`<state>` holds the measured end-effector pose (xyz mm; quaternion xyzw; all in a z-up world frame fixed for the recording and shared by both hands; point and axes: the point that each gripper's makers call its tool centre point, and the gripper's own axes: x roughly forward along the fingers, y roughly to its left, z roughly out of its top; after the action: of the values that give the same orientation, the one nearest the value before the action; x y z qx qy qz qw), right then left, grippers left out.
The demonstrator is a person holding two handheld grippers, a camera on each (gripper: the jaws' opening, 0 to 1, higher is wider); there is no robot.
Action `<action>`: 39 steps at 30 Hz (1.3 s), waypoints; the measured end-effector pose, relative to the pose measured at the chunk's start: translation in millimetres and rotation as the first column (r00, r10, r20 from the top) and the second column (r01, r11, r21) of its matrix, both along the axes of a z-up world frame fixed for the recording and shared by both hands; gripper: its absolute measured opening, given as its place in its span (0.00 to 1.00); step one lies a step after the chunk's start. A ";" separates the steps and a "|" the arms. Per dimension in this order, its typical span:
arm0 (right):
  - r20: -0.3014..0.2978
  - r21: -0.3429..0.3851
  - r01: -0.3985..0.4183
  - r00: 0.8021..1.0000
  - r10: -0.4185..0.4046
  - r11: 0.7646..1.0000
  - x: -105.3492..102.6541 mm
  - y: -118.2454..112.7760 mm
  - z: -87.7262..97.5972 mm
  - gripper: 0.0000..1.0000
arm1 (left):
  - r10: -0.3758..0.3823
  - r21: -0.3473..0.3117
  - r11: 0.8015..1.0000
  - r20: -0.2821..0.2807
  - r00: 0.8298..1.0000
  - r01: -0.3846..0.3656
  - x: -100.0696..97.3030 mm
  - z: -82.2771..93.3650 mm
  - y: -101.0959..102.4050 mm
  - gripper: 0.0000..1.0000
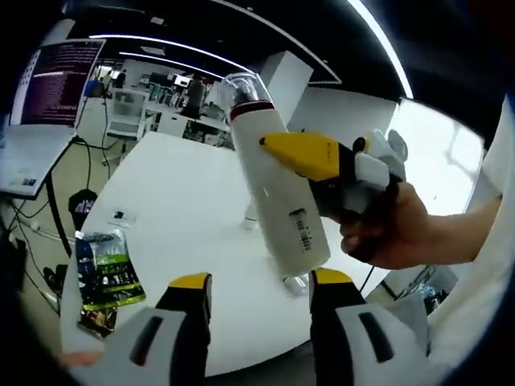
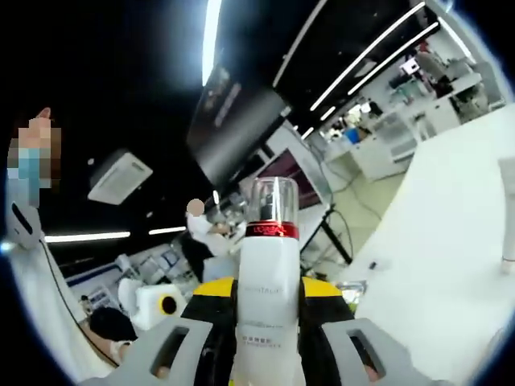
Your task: Arrange the skincare products in the storage area until every visible bottle or jar stands upright without overlapping.
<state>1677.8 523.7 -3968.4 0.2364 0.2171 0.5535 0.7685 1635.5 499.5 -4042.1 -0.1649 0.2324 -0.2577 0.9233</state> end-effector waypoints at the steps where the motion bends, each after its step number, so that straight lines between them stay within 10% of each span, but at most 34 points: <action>1: 0.005 -0.003 -0.002 1.000 0.002 1.000 -0.3 0.8 0.0 0.25 | -0.004 -0.002 1.000 0.003 1.000 0.004 -0.2 0.6 -1.2 0.41; 24: 0.034 0.024 -0.047 0.998 0.046 0.999 -9.2 3.6 11.5 0.25 | 0.068 0.068 0.995 0.020 0.997 -0.069 0.8 -1.5 19.2 0.06; 39: 0.036 0.026 -0.048 0.998 0.047 0.999 -14.0 4.0 12.8 0.25 | 0.066 0.066 0.995 0.041 0.997 -0.068 1.4 2.1 18.4 0.07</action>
<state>1663.8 527.7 -3955.6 0.2317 0.2013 0.5785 0.7557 1636.9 517.9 -4040.0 -0.1363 0.2175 -0.2218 0.9407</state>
